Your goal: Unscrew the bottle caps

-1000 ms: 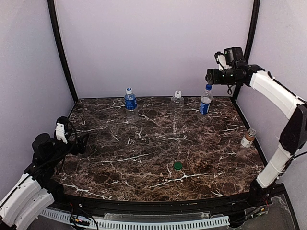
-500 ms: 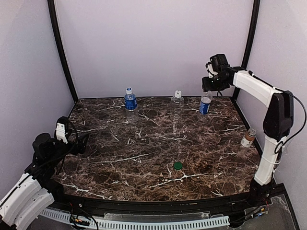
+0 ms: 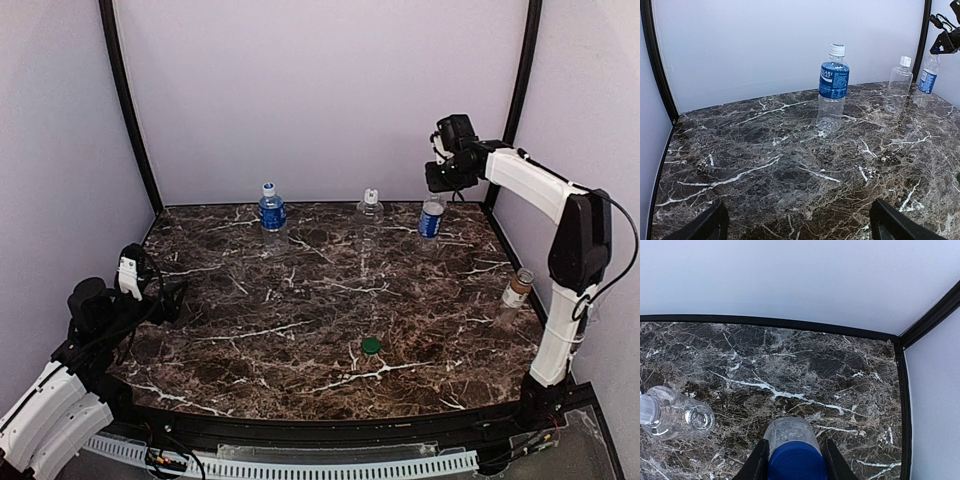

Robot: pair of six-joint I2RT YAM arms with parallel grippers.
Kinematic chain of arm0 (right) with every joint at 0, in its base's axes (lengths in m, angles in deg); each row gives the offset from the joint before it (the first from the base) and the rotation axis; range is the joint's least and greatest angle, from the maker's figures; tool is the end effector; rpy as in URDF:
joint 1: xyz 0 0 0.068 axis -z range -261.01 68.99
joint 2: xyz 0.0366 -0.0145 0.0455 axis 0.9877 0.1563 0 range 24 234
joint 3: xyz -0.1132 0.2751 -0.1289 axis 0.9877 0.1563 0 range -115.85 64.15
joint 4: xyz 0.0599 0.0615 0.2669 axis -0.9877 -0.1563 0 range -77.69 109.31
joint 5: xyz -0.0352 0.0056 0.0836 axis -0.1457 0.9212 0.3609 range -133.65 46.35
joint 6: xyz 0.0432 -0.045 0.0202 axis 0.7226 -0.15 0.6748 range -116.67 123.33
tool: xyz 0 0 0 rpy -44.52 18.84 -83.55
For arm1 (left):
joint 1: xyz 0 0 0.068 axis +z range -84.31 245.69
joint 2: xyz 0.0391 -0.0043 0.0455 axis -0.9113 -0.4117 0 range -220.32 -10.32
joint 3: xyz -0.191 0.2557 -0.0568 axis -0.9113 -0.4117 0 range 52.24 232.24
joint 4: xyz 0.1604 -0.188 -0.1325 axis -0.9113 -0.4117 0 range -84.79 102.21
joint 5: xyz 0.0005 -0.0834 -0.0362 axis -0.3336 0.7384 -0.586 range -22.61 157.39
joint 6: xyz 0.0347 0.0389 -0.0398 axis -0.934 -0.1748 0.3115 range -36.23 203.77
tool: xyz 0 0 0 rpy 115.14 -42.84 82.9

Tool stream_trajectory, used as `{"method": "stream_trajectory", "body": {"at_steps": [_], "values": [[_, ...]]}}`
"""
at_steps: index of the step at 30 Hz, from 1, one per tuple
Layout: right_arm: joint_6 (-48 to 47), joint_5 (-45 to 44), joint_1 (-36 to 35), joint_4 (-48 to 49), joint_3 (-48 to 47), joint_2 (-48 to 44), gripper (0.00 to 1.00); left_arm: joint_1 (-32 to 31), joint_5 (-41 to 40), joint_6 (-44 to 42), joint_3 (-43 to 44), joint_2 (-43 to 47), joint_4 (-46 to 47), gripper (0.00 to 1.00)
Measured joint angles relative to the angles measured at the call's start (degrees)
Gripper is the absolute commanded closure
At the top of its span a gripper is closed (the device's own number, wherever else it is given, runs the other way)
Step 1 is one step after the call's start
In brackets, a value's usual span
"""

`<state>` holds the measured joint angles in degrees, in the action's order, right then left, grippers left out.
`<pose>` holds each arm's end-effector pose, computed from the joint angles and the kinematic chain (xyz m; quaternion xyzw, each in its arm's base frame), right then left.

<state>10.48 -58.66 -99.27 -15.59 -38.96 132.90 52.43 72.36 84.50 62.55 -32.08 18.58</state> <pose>0.4660 0.1397 0.3655 -0.0330 0.9021 -0.0248 0.4296 0.1182 -0.0325 0.2260 0.1095 0.7294 -0.1139 0.6656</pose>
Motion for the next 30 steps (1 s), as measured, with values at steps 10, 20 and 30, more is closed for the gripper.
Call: {"method": "stream_trajectory", "body": {"at_steps": [10, 20, 30], "values": [[-5.90, -8.37, -9.11, 3.41, 0.79, -13.75, 1.00, 0.04, 9.55, 0.04, 0.00, 0.17, 0.59, 0.01], [-14.40, 7.78, -36.06, 23.21, 0.00, -20.37, 1.00, 0.26, 23.93, -0.15, 0.22, 1.22, 1.55, 0.01], [-9.62, 21.18, -47.74, 15.34, -17.99, 2.47, 1.00, 0.28, 34.47, -16.96, 17.53, -0.50, -9.55, 0.01]]}}
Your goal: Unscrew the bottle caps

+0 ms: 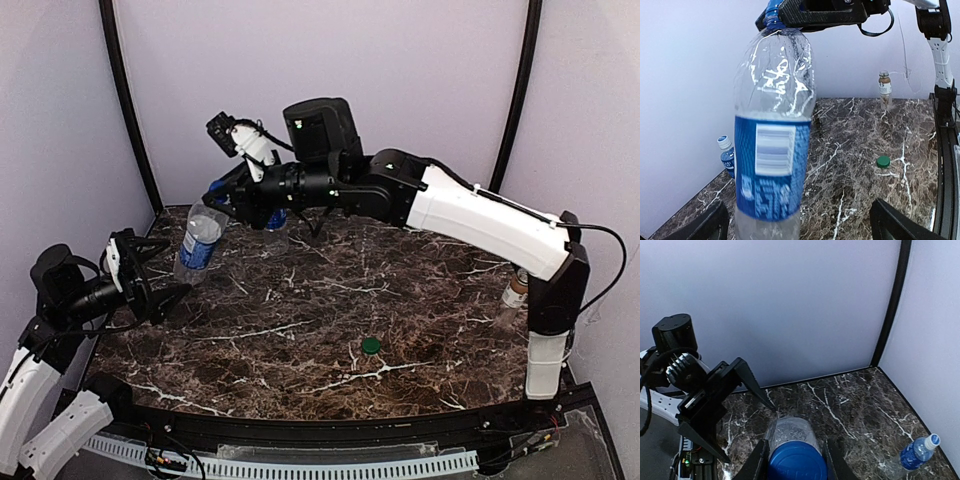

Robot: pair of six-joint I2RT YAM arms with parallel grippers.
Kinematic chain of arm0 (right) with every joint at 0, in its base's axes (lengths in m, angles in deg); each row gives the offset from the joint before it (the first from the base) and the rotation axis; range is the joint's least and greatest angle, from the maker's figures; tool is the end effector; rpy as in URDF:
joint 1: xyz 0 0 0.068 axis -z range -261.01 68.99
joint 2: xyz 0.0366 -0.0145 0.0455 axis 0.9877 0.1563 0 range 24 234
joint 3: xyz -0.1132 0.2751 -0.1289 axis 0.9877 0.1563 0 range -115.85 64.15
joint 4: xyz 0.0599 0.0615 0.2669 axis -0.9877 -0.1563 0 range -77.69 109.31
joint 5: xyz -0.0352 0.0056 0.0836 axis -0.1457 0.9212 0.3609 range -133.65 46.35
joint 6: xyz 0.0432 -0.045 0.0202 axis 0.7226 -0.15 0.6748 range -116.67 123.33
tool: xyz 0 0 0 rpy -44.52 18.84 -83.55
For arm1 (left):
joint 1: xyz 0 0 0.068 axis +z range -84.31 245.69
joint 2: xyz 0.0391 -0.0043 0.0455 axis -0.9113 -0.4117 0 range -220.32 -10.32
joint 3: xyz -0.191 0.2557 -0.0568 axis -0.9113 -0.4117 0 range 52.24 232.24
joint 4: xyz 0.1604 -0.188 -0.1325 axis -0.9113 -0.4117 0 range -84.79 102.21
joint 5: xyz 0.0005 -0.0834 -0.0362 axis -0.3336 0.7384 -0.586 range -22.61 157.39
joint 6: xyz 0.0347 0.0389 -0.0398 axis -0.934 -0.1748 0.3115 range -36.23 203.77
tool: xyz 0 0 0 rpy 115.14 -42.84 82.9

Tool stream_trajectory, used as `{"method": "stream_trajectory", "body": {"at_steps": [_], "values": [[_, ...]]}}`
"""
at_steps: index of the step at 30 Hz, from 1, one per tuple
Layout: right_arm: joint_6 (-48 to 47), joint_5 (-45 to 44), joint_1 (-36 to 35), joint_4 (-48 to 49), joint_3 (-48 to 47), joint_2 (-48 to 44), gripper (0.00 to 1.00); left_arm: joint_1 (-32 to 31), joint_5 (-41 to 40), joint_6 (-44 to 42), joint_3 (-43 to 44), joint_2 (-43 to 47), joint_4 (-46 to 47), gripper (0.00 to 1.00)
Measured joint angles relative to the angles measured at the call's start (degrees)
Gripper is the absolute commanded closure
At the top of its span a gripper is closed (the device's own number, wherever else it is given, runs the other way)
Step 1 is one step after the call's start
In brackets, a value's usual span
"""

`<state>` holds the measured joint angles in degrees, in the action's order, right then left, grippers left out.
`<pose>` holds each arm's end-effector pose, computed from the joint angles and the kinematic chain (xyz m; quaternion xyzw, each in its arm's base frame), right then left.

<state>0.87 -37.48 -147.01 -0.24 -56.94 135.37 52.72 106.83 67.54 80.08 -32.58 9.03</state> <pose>0.2024 0.4682 0.4910 -0.4584 0.6121 0.3736 0.5250 0.0887 -0.0541 0.3238 0.3999 0.5691 -0.2141 0.6858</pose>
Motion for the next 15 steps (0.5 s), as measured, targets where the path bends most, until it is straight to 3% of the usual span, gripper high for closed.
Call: {"method": "stream_trajectory", "body": {"at_steps": [7, 11, 15], "values": [[3.52, 5.86, -3.37, -3.69, -3.93, 4.35, 1.00, -0.04, -0.44, -5.01, 1.27, -2.93, -7.10, 0.05], [5.40, 7.48, -3.17, -3.13, -3.67, 4.35, 1.00, -0.04, 0.33, -5.20, 1.27, -4.48, -6.99, 0.16], [6.97, 8.52, -2.82, -1.62, -2.99, 4.35, 1.00, -0.15, 2.84, -4.96, 1.27, -6.01, -6.99, 0.34]]}}
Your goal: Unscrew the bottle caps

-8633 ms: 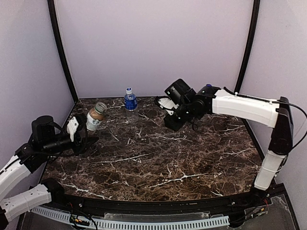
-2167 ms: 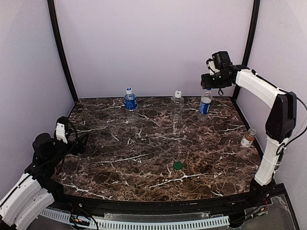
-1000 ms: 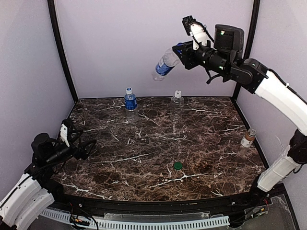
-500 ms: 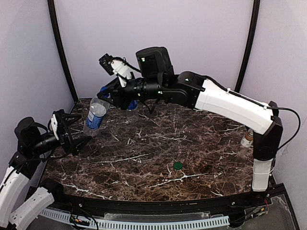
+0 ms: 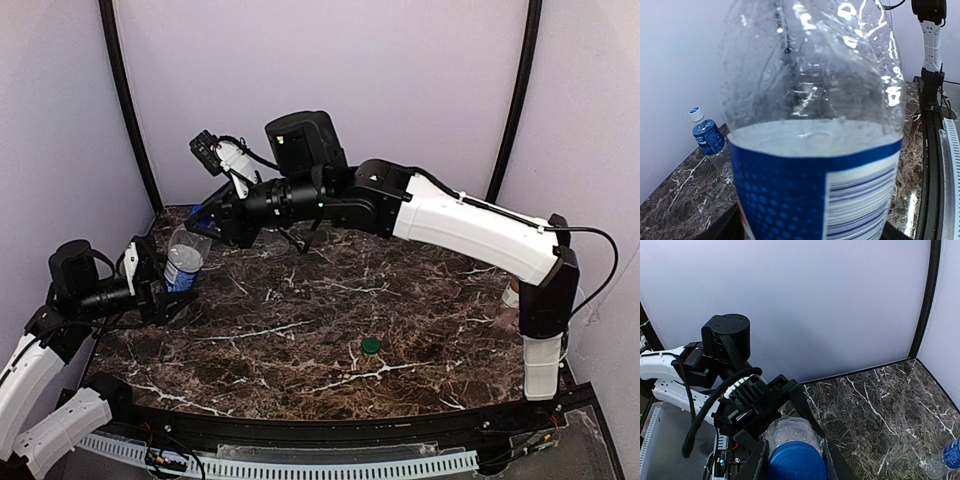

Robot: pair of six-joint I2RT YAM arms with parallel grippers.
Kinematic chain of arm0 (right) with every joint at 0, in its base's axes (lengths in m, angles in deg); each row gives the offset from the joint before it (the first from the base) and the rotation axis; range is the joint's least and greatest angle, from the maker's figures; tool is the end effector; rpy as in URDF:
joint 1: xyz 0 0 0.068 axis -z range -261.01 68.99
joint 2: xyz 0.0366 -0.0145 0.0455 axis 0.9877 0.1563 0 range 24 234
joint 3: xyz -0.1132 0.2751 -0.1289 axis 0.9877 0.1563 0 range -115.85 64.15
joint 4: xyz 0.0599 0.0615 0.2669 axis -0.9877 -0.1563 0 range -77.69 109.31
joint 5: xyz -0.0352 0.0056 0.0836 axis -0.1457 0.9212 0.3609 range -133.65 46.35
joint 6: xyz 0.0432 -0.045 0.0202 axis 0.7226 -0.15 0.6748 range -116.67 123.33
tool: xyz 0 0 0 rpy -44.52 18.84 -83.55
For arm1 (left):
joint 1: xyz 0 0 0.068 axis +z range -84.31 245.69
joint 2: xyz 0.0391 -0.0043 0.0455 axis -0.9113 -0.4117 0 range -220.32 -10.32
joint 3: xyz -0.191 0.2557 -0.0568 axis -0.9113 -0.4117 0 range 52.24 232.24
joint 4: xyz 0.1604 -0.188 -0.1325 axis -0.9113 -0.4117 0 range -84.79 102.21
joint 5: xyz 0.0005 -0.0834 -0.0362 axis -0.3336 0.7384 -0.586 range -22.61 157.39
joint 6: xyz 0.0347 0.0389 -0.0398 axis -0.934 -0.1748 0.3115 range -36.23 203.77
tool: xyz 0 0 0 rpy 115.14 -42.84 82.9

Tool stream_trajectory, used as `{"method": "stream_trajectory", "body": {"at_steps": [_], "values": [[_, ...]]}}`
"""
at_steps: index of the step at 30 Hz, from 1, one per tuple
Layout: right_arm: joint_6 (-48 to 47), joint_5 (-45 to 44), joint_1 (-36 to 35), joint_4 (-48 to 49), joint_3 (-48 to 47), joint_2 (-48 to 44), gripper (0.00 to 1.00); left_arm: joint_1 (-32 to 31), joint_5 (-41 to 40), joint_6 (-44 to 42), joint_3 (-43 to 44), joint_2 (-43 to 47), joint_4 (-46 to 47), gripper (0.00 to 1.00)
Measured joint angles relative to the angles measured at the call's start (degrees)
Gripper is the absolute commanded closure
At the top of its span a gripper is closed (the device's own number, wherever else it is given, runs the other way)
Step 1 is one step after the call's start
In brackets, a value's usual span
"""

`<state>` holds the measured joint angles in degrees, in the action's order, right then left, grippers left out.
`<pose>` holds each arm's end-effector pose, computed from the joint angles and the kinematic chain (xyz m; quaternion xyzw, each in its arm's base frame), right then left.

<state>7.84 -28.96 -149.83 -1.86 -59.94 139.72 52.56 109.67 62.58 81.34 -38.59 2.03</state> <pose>0.1800 0.5007 0.4694 -0.4800 0.6137 0.4497 0.4367 0.1050 -0.0602 0.3092 0.4327 0.6106 -0.2318 0.6214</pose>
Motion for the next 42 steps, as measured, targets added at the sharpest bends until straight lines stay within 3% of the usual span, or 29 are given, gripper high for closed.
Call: {"method": "stream_trajectory", "body": {"at_steps": [5, 8, 10, 14, 17, 20, 26, 29, 34, 38, 42], "values": [[0.55, 0.09, 0.00, 1.53, 0.79, 0.00, 0.98, -0.26, 2.67, 0.39, 0.39, -0.63, -0.96, 0.53], [0.61, 0.09, 0.00, 1.81, 0.83, 0.00, 0.47, -0.26, 3.19, 0.15, 0.96, -0.90, -1.88, 0.55], [1.27, 0.15, -0.02, 1.77, 1.03, 0.00, 0.25, -0.26, 3.52, -0.24, 0.98, -0.98, -2.12, 0.55], [3.39, -0.15, 0.44, 1.44, 4.31, -1.31, 0.15, -0.28, 2.40, -3.56, 1.49, -0.98, -3.58, 0.56], [5.64, 0.22, 1.38, 0.98, 7.50, -2.91, 0.13, -0.68, -5.11, -12.52, 1.95, -0.96, -4.46, 0.63], [8.63, 1.05, 3.08, 0.57, 10.03, -4.55, 0.13, -0.98, -17.59, -24.94, 1.62, -1.07, -2.89, 0.72], [18.05, 4.90, 7.28, 2.97, 14.62, -6.14, 0.16, -1.57, -37.66, -44.63, 1.36, -2.27, 5.95, 0.72], [22.82, 8.22, 9.38, 5.09, 16.81, -5.81, 0.22, -2.51, -42.23, -51.69, 1.36, -2.16, 9.33, 0.71], [27.02, 12.63, 10.36, 7.17, 13.11, -2.21, 0.24, -4.57, -46.23, -60.59, 0.24, -1.55, 14.23, 0.71], [28.85, 14.69, 10.21, 8.55, 11.58, -0.24, 0.25, -5.51, -47.56, -64.06, -0.37, -1.66, 15.80, 0.71], [30.58, 15.74, 10.21, 9.66, 11.37, 1.42, 0.33, -6.01, -47.91, -65.31, -0.46, -1.79, 17.05, 0.71]]}}
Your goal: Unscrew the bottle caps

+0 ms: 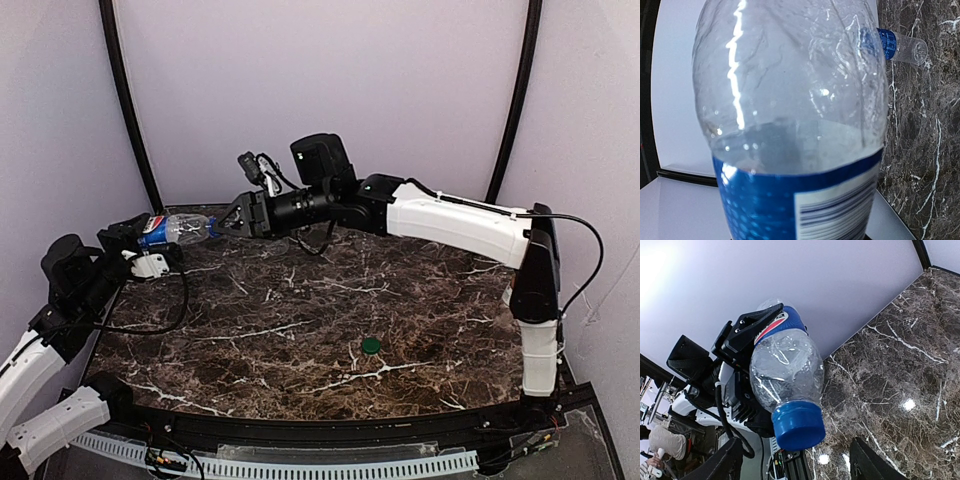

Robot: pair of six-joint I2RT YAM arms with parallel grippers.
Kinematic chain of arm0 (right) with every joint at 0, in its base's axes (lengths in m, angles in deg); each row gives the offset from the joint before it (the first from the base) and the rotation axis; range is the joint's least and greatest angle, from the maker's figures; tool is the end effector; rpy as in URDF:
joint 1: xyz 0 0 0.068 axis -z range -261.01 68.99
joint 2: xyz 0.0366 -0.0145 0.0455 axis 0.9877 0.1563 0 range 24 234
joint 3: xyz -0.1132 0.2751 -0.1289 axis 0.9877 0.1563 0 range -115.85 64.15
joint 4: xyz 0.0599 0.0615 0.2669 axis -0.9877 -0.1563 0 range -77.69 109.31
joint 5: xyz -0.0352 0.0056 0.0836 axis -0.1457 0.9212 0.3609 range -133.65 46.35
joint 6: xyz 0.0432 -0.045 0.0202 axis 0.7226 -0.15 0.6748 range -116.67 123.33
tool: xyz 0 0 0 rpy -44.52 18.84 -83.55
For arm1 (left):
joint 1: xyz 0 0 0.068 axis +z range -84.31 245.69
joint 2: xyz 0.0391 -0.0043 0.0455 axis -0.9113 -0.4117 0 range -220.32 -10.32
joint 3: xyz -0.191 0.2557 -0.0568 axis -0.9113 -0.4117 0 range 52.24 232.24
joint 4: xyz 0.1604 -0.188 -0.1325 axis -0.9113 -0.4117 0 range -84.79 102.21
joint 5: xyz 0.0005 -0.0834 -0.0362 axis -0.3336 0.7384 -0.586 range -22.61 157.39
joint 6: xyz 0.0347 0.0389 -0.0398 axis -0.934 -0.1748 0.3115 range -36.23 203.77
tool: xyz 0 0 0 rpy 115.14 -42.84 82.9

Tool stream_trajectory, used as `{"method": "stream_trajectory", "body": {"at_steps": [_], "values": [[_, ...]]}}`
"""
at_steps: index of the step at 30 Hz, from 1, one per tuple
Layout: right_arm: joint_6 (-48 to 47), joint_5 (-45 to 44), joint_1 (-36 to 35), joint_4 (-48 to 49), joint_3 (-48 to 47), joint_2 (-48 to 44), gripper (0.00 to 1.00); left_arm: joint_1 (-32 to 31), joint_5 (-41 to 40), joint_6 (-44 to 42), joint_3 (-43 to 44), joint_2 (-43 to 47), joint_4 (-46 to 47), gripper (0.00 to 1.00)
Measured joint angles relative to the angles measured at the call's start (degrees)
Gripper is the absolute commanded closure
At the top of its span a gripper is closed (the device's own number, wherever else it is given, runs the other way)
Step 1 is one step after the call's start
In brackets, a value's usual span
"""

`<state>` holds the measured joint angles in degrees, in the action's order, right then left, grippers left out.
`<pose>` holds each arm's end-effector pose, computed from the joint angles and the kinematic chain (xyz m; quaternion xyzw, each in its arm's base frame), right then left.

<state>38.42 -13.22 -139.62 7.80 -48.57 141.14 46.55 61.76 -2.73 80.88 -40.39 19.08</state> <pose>0.2628 0.4809 0.4023 -0.3117 0.7219 0.5673 0.2446 0.1312 -0.0402 0.3375 0.5133 0.4350 0.4373 0.5966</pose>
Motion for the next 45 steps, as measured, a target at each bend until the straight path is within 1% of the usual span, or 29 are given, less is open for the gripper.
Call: {"method": "stream_trajectory", "body": {"at_steps": [5, 7, 9, 14, 15, 16, 23, 25, 27, 30, 33, 40, 42, 45], "values": [[2.25, 1.25, 0.02, 2.14, 0.00, 1.95, 0.43, -0.48, 0.02, -0.48, -0.35, -0.09, 1.09, 0.71], [3.10, 1.86, 0.02, 3.06, 0.00, 2.40, 0.49, -0.61, 0.02, -0.57, -0.70, -0.09, 1.25, 0.71], [3.63, 2.56, 0.02, 4.22, 0.00, 2.69, 0.58, -0.66, 0.02, -0.61, -0.92, -0.09, 1.25, 0.71], [4.74, 3.56, 0.13, 5.99, 0.00, 2.86, 0.85, -0.76, 0.11, -0.59, -1.25, 0.00, 1.73, 0.71], [4.98, 4.07, 0.28, 6.32, 0.00, 2.86, 0.91, -0.79, 0.15, -0.46, -1.36, 0.02, 1.99, 0.71], [4.85, 4.48, 0.37, 6.51, 0.00, 2.86, 1.00, -0.83, 0.17, -0.39, -1.42, 0.02, 2.29, 0.71], [4.04, 5.46, 0.44, 7.67, 0.52, 2.86, 1.00, -1.03, 0.63, -0.09, -1.46, 0.35, 2.14, 0.71], [2.27, 6.08, 0.39, 7.69, 1.09, 2.84, 1.00, -1.01, 1.53, 0.98, -1.01, 0.74, -0.15, 0.71], [-1.25, 6.27, 0.04, 7.21, 2.12, 2.47, 1.00, -0.83, 2.91, 2.67, 0.94, 0.90, -5.68, 0.71], [-10.34, 3.85, -1.44, 5.40, 4.79, 0.35, 1.00, -0.37, 6.38, 5.92, 4.39, 0.90, -15.80, 0.73], [-21.86, -2.12, -3.91, 2.97, 8.74, -3.41, 1.00, -0.33, 10.56, 9.77, 5.84, 0.94, -22.64, 0.75], [-45.90, -12.31, -8.37, -0.55, 11.74, -7.93, 1.00, -0.35, 18.27, 16.44, 7.85, 0.85, -32.59, 0.75], [-54.60, -15.34, -10.19, -0.52, 13.86, -9.79, 1.00, -0.35, 20.90, 17.33, 8.83, 0.68, -35.95, 0.75], [-68.19, -19.04, -13.11, 0.24, 17.90, -12.74, 1.00, -0.37, 26.88, 18.43, 10.05, 0.39, -42.18, 0.74]]}}
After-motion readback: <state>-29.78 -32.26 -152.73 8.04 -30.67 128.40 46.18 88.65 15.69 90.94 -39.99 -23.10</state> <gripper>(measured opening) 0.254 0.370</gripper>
